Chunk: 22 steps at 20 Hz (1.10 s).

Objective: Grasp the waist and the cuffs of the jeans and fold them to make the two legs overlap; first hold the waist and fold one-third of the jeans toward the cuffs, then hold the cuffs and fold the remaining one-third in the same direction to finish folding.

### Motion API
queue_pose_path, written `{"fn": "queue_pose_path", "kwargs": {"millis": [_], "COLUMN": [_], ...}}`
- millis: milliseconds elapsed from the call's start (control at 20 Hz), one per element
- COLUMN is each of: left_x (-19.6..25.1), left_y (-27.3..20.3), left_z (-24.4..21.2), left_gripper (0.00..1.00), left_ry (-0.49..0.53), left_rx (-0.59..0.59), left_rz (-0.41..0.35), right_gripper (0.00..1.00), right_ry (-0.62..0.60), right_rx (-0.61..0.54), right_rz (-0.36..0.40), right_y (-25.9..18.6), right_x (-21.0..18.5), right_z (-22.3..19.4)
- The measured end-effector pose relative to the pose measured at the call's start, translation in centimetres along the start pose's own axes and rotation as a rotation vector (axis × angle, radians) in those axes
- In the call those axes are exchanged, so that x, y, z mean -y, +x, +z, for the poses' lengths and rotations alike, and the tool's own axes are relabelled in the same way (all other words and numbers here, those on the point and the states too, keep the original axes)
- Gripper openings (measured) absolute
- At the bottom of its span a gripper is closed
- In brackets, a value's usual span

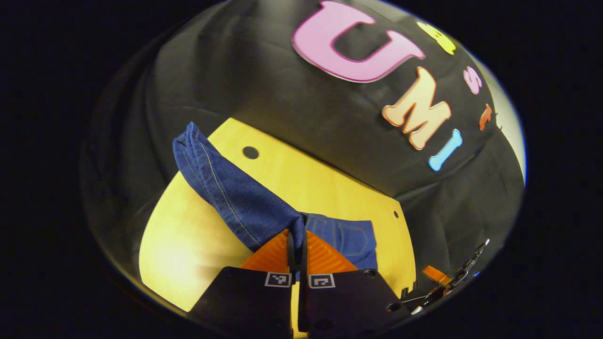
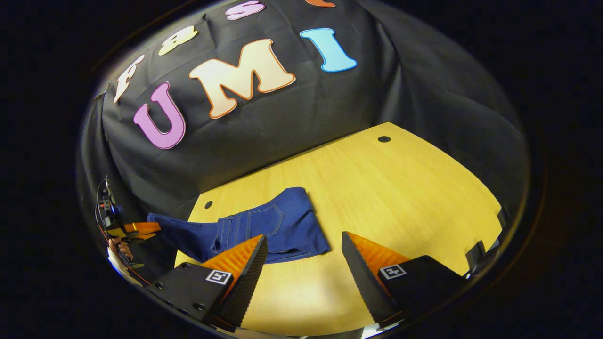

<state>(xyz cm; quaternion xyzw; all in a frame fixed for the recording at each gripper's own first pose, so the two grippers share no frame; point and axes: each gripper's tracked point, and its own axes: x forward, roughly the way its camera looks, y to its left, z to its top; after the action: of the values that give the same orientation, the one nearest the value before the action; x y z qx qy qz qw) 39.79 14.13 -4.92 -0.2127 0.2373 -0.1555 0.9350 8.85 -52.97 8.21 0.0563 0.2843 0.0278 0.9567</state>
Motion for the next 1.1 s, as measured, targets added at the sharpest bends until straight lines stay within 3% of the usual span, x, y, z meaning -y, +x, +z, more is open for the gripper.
{"fn": "queue_pose_path", "kwargs": {"millis": [250, 300, 550, 700, 850, 1000, 1050, 1100], "left_x": [8.8, 10.6, 16.8, 16.1, 15.1, 14.3, 14.3, 14.2], "left_y": [2.4, 3.2, 8.6, 12.4, 14.5, 15.3, 15.5, 15.7], "left_z": [-1.5, -2.3, -9.0, -14.7, -19.6, -21.9, -22.4, -22.6], "left_gripper": [0.0, 0.0, 0.0, 0.0, 0.0, 0.0, 0.0, 0.0], "left_ry": [0.157, 0.192, 0.368, 0.48, 0.53, 0.6, 0.626, 0.655], "left_rx": [-0.033, -0.047, -0.16, -0.264, -0.34, -0.36, -0.36, -0.36], "left_rz": [-0.035, -0.042, -0.053, 0.001, 0.052, 0.097, 0.115, 0.135], "right_gripper": [0.98, 0.91, 0.92, 0.92, 0.92, 0.92, 0.98, 0.98], "right_ry": [-0.016, -0.021, -0.025, -0.024, -0.014, -0.006, -0.002, 0.004], "right_rx": [0.01, 0.007, -0.001, -0.008, -0.013, -0.026, -0.028, -0.027], "right_rz": [0.013, 0.012, 0.007, 0.001, -0.001, -0.003, -0.001, 0.003], "right_y": [0.0, 0.1, 0.2, 0.1, -0.3, -0.5, -0.5, -0.5], "right_x": [4.5, 5.6, 9.4, 11.1, 12.2, 12.9, 13.0, 13.0], "right_z": [1.9, 2.1, 2.6, 2.5, 2.1, 1.5, 1.5, 1.5]}}
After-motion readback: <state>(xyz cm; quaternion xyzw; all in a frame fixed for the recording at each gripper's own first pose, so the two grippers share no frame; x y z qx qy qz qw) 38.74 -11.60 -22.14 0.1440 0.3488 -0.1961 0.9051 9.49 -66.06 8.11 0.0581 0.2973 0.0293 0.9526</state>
